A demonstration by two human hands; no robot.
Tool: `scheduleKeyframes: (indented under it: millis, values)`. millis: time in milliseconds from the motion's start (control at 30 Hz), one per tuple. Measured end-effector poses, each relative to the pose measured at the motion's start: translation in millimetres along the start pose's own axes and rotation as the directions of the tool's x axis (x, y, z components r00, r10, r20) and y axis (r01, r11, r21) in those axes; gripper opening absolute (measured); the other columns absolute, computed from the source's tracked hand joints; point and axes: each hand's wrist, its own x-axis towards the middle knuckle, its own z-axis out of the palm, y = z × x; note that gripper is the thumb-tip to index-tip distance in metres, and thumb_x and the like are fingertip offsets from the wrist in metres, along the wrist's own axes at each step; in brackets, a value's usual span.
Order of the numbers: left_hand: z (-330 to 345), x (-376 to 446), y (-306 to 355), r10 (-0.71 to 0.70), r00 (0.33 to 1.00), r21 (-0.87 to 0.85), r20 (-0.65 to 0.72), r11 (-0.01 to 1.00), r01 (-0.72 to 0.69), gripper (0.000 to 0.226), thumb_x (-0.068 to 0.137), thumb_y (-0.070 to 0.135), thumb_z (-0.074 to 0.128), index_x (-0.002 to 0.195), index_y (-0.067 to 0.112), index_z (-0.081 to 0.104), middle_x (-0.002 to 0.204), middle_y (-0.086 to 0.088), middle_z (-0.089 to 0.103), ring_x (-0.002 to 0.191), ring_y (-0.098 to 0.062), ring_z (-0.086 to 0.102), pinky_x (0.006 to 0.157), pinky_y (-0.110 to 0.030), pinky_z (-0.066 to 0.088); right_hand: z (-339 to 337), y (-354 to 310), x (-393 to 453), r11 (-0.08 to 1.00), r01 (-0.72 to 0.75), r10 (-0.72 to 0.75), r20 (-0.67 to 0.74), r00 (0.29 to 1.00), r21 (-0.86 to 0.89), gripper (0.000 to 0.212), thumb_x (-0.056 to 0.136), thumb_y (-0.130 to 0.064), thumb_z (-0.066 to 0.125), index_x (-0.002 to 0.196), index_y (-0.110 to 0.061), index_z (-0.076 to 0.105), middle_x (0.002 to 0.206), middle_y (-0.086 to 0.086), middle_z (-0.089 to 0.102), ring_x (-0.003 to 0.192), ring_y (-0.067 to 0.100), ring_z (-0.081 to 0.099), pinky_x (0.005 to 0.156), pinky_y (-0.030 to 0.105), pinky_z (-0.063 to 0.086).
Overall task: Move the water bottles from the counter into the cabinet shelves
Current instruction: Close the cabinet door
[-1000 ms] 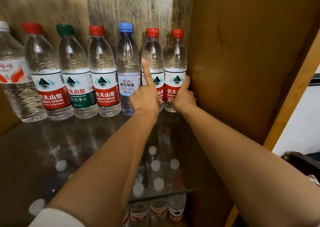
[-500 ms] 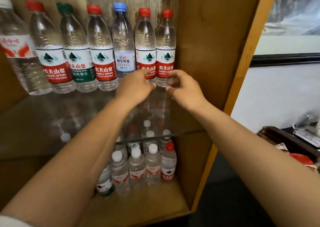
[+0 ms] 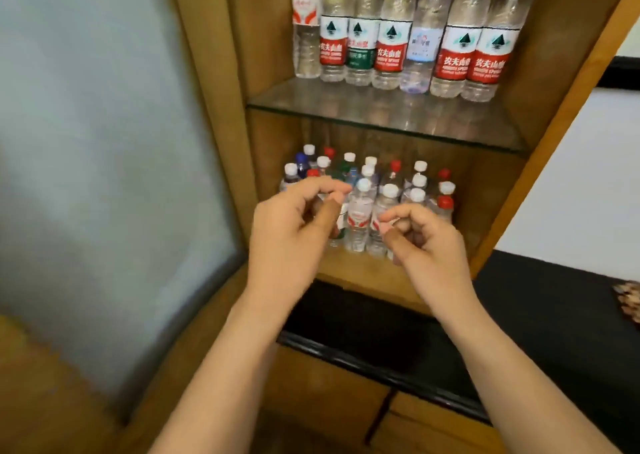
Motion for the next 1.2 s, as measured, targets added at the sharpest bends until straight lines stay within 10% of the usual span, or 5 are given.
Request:
scheduleKeyframes:
  millis: [167,433,633,767,1200]
  values:
    - [-84.2,-66.4,26.6,0.131,0.924,0.250,-0.360,0.967,-0.039,0.022,0.087,0.026,0.053,0.100,0.040,0.063,0.070,0.018,0.061,0.061,-0.003,0.057,0.058,-0.022,0.047,71.3,-36.6,-55.5,0.992,0.051,-0.077,0.246,0.966,0.111,0.021,0.084,-0.016,0.062,0.089,-0.036,0.060,0.078,-0.015,0.060,0.074,-0.003,0.056,0.063,0.006,0.043]
    - [-205.8,-107.8,53.4,0.727,0.513,0.802,-0.457,0.586,-0.115,0.049,0.081,0.002,0.061,0.126,0.002,0.043,0.124,-0.027,0.040,0.120,-0.034,0.040,0.105,-0.043,0.035,178.9,-93.5,-114.9,0.973,0.105,-0.191,0.460,0.867,0.206,0.051,0.080,-0.035,0.067,0.125,-0.039,0.042,0.120,-0.021,0.042,0.107,-0.011,0.043,0.086,0.012,0.043]
    - [-258.0,-86.1,51.5,0.397,0.596,0.452,-0.698,0.890,-0.062,0.085,0.085,0.064,0.042,0.138,0.000,0.027,0.139,-0.016,0.035,0.134,-0.030,0.034,0.112,-0.043,0.028,238.2,-127.4,-143.3,0.977,0.141,-0.205,0.548,0.811,0.158,0.095,0.072,-0.058,0.066,0.138,-0.049,-0.002,0.143,-0.030,0.005,0.124,-0.003,0.017,0.093,0.022,0.032]
    - [-272.9,-90.1,25.3,0.235,0.812,0.317,-0.534,0.946,-0.065,0.066,0.090,0.012,0.056,0.144,0.003,0.021,0.148,-0.008,0.031,0.137,-0.015,0.030,0.114,-0.039,0.028,259.0,-137.9,-149.9,0.983,0.164,-0.184,0.519,0.835,0.084,0.104,0.071,-0.056,0.068,0.140,-0.044,-0.009,0.150,-0.018,-0.002,0.139,0.017,0.020,0.105,0.037,0.038]
    - [-236.3,-113.3,40.4,0.257,0.900,0.115,-0.353,0.966,-0.231,0.066,0.088,-0.004,0.054,0.144,-0.003,0.018,0.150,-0.020,0.028,0.139,-0.026,0.030,0.110,-0.045,0.033,249.3,-129.3,-176.5,0.982,0.187,-0.170,0.287,0.943,-0.034,0.113,0.071,-0.042,0.074,0.126,-0.058,-0.023,0.148,-0.019,-0.002,0.140,0.011,0.011,0.111,0.035,0.033]
